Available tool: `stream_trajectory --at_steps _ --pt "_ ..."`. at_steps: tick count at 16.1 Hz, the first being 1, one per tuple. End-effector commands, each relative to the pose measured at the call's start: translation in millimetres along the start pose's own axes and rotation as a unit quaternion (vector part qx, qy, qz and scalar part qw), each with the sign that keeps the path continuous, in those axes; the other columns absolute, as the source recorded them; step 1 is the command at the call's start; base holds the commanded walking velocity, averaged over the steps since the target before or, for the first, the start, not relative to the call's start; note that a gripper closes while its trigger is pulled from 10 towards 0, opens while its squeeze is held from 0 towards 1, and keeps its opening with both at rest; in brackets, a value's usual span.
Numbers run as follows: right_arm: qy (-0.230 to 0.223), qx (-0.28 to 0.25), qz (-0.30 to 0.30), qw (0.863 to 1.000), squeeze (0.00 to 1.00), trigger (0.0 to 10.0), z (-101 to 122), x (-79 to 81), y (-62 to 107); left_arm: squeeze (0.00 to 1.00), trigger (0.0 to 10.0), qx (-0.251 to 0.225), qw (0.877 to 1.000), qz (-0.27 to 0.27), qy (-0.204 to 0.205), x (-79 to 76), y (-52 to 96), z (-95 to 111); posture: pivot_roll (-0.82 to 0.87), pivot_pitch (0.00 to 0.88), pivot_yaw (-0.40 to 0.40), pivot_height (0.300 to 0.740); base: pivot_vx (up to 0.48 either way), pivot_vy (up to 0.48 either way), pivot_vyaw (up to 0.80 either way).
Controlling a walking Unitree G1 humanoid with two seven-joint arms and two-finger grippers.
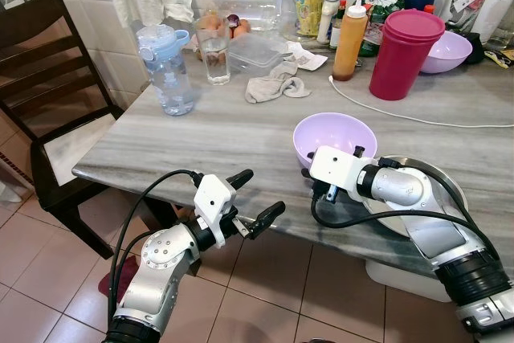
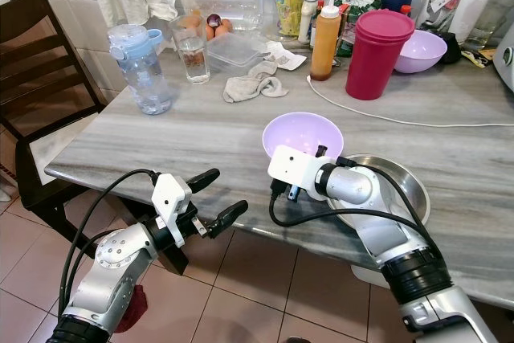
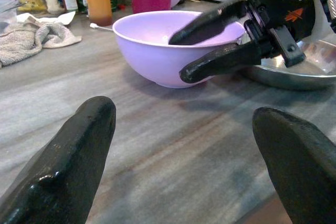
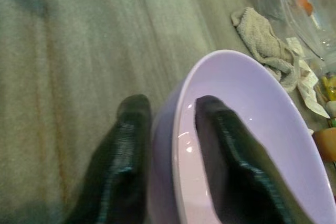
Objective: Setting the table
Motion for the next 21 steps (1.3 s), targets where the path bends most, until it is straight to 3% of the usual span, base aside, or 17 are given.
stream_trajectory --at_steps 1,7,8,10,12,13,21 --pt "-0.002 -0.01 -0.015 1.0 1.0 10.0 4.9 -7.0 -0.8 0.0 10.0 0.003 1.0 -0.005 -0.005 0.0 -0.2 -0.5 -0.21 0.052 0.067 0.74 0.0 0.0 0.0" --pt "-0.041 -0.042 -0.148 0.987 1.0 10.0 19.8 -49.9 7.1 0.0 10.0 -0.001 1.0 -0.001 -0.008 2.8 0.3 1.6 -0.2 0.048 0.063 0.74 0.0 0.0 0.0" --pt "-0.068 -0.04 -0.208 0.975 1.0 10.0 18.9 -60.3 15.8 0.0 10.0 -0.005 1.0 0.001 -0.008 3.9 1.8 3.7 -0.2 0.048 0.058 0.74 0.0 0.0 0.0" --pt "-0.105 -0.041 -0.244 0.963 1.0 10.0 15.5 -58.4 22.6 0.0 10.0 -0.007 1.0 0.004 -0.008 4.9 4.5 4.8 -0.2 0.051 0.06 0.74 0.0 0.0 0.0" --pt "-0.146 -0.037 -0.229 0.962 1.0 10.0 6.7 -39.4 19.7 0.0 10.0 -0.001 1.0 0.002 -0.007 4.6 6.0 1.3 -0.21 0.053 0.066 0.74 0.0 0.0 0.0" --pt "-0.148 -0.039 -0.23 0.961 1.0 10.0 8.2 -37.9 19.3 0.0 10.0 -0.001 1.0 0.0 -0.007 4.3 5.8 1.6 -0.21 0.052 0.068 0.74 0.0 0.0 0.0" --pt "-0.164 -0.034 -0.301 0.939 1.0 10.0 4.8 -52.1 39.6 0.0 10.0 -0.005 1.0 -0.001 -0.01 5.3 3.2 4.3 -0.21 0.054 0.066 0.74 0.0 0.0 0.0"
Point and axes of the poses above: a point about 5 cm out from each wrist's last joint towards the gripper, its own y axis pointing back from the gripper into the wrist, its own z axis along the axis of the wrist's last joint, x = y × z, the point moved 5 cm from there along -y, pointing out of the wrist towards the gripper, and after that the axes turned 4 degrees about y, right-handed, at the moved point
